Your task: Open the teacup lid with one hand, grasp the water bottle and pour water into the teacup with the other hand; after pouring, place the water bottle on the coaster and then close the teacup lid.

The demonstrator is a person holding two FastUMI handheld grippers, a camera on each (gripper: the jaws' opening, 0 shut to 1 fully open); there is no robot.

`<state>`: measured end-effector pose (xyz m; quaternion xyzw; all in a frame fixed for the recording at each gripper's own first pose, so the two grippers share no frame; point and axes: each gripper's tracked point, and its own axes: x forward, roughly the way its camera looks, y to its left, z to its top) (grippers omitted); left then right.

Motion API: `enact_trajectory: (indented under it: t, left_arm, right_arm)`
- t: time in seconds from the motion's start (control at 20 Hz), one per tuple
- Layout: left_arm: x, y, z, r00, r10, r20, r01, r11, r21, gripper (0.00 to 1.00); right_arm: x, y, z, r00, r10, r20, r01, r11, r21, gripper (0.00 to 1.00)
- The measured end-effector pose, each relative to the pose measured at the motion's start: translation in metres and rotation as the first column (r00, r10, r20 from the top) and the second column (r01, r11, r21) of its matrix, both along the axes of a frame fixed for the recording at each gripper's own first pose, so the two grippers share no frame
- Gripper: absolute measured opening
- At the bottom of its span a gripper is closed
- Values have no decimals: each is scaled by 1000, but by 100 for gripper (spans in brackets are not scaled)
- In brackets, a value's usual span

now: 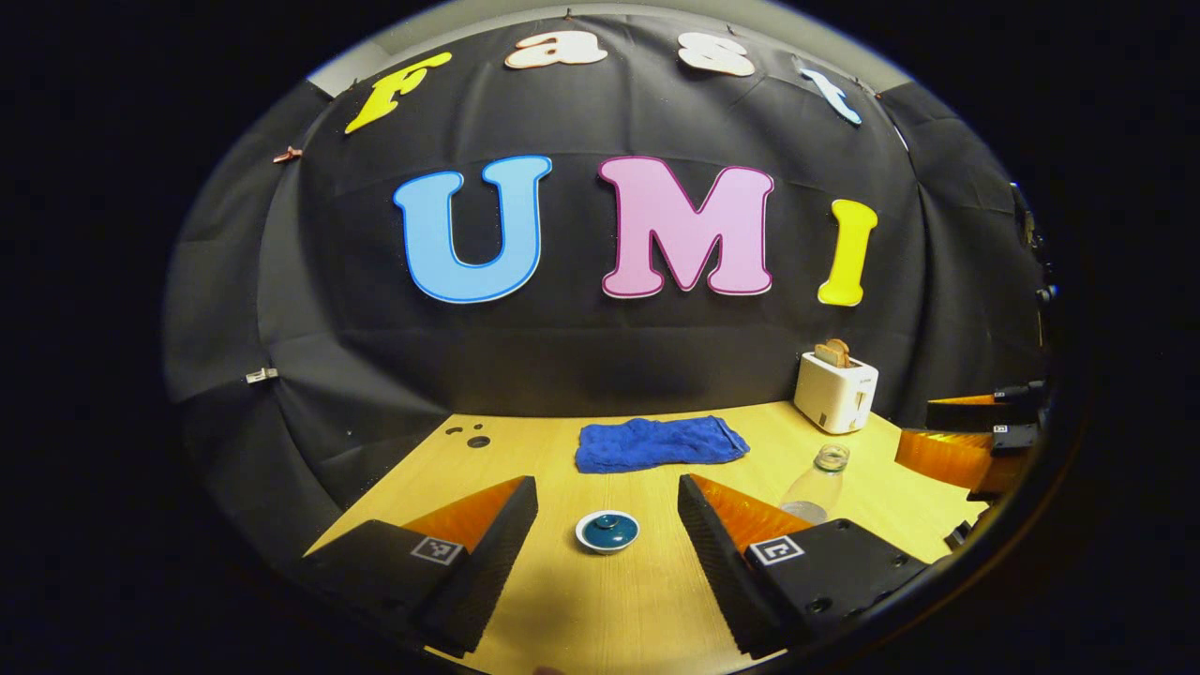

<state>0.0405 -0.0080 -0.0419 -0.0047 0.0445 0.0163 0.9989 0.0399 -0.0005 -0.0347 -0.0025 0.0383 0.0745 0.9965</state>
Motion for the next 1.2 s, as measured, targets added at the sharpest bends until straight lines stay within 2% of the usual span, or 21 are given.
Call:
enact_trajectory:
  t: [0.1,0.3,0.5,0.6,0.65,0.7,0.8,0.85,0.9,1.1,1.15,1.2]
  left_arm:
    - [8,-4,-11,999,-26,-27,25,999,-24,95]
    - [38,2,-41,998,-14,-65,9,997,-78,95]
    - [78,4,-78,995,-8,-95,2,998,-69,94]
    - [97,4,-94,995,-12,-97,7,998,-58,89]
    - [108,4,-102,995,-14,-98,10,999,-48,85]
    - [117,5,-111,995,-16,-102,12,999,-36,82]
    - [135,5,-121,995,-24,-98,22,1000,-18,81]
    - [142,4,-124,995,-29,-95,28,999,-15,84]
    - [149,8,-130,995,-28,-97,27,1000,-13,78]
    - [166,10,-146,993,-30,-114,28,999,-23,73]
    - [166,9,-150,992,-34,-122,32,999,-25,67]
    - [164,9,-155,991,-39,-129,36,999,-25,70]
  right_arm:
    - [1,4,-6,1000,19,-12,-19,1000,-14,100]
    - [0,14,-24,997,60,-45,-62,998,-34,100]
    - [6,22,-52,994,74,-82,-79,996,-49,100]
    - [12,24,-65,993,78,-93,-83,995,-56,100]
    - [15,27,-72,992,81,-95,-87,994,-62,96]
    - [18,28,-80,991,81,-102,-89,993,-73,100]
    - [23,29,-94,989,87,-118,-97,992,-82,100]
    - [25,29,-100,988,89,-125,-99,992,-78,100]
    - [26,30,-104,987,89,-132,-99,992,-72,100]
    - [31,33,-115,986,82,-144,-92,994,-62,100]
    - [32,33,-116,987,77,-144,-86,994,-60,100]
    - [32,33,-118,987,75,-144,-84,995,-57,100]
